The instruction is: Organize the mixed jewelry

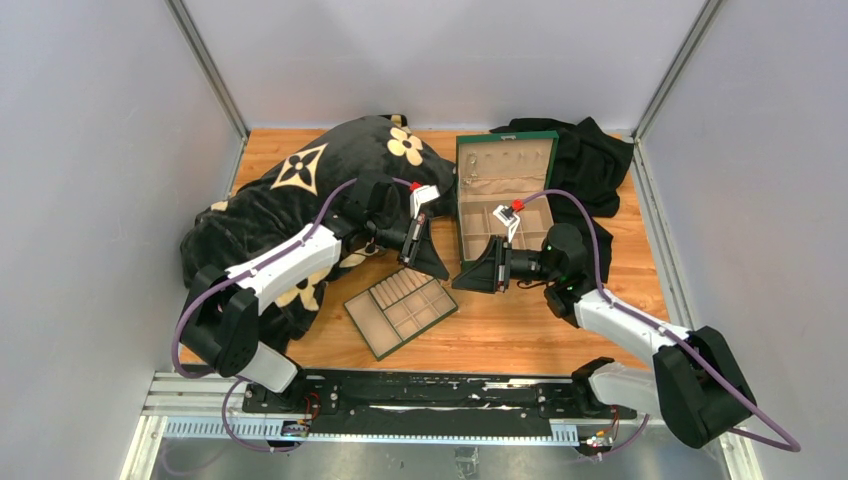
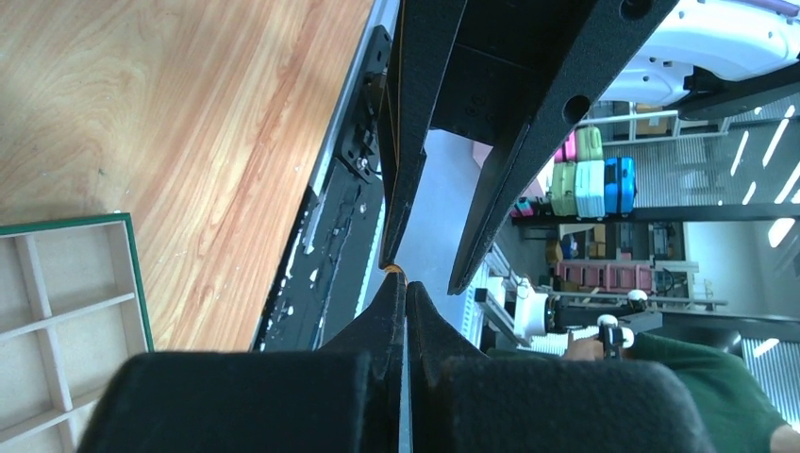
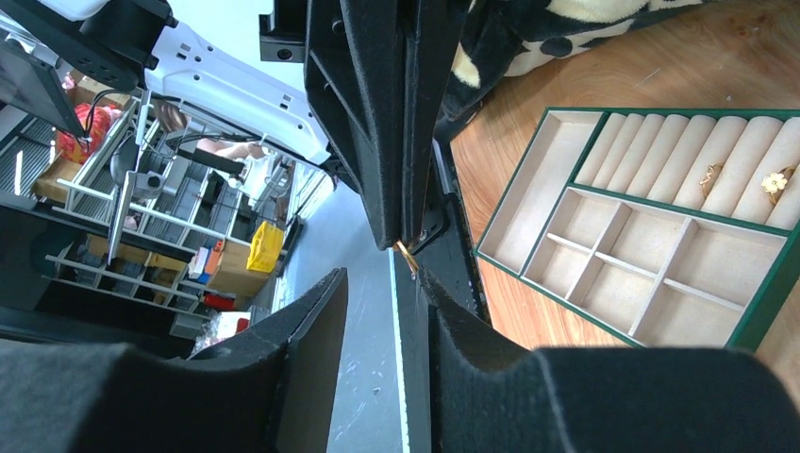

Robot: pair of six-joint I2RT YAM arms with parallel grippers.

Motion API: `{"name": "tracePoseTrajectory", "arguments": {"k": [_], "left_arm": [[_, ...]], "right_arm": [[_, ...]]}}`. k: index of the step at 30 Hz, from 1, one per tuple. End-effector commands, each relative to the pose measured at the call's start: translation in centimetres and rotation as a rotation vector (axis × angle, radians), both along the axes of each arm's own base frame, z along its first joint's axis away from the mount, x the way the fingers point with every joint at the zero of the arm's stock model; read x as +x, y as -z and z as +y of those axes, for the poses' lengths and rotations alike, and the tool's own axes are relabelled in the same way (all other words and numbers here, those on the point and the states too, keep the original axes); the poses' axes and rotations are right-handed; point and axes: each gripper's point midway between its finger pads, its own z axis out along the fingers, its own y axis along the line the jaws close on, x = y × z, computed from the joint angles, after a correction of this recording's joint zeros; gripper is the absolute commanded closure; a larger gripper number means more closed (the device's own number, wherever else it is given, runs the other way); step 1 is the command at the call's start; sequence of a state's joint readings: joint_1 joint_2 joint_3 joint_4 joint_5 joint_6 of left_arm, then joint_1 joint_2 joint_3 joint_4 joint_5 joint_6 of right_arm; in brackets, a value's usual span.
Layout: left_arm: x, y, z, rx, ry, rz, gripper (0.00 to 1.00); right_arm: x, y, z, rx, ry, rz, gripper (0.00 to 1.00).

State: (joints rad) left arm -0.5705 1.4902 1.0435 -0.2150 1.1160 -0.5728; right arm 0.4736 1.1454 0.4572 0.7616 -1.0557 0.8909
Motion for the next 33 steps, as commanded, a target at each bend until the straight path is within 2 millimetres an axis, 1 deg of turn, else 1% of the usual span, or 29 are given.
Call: {"name": "tracePoseTrajectory", "arguments": {"k": [1, 5, 11, 15, 21, 23, 26, 29, 33], "left_arm": [[0.1, -1.6, -0.1, -0.031, 0.031, -0.046, 1.0], [0.1, -1.2, 0.1, -0.009, 0.04, -0.053, 1.0], [0.2, -1.2, 0.2, -0.005, 0.043, -0.054, 1.0], [0.3, -1.1, 0.1, -0.003, 0.043, -0.051, 1.0], [0.4, -1.0, 0.1, 0.0, 0.04, -0.045, 1.0], [0.4, -1.1, 0.1, -0.001, 0.038, -0.049, 1.0], [0.4, -1.2, 0.0, -0.003, 0.036, -0.049, 1.0], [0.4, -1.1, 0.0, -0.003, 0.035, -0.048, 1.0], [0.4, -1.2, 0.0, -0.005, 0.037, -0.048, 1.0]], "right_arm": [[-0.1, -0.4, 0.2, 0.009, -0.014, -0.044, 0.62], [0.1, -0.5, 0.1, 0.001, -0.001, -0.061, 0.62], [0.1, -0.4, 0.0, -0.012, 0.002, -0.07, 0.61], [-0.1, -0.9, 0.1, 0.007, -0.021, -0.071, 0.62], [-0.5, -2.1, 0.4, 0.06, -0.072, -0.066, 0.66], [-0.5, -2.1, 0.4, 0.067, -0.081, -0.06, 0.68], [-0.5, -2.0, 0.6, 0.07, -0.096, -0.05, 0.75], [-0.5, -1.8, 0.6, 0.071, -0.098, -0.043, 0.87], [-0.4, -1.8, 0.7, 0.07, -0.09, -0.044, 0.99]]}}
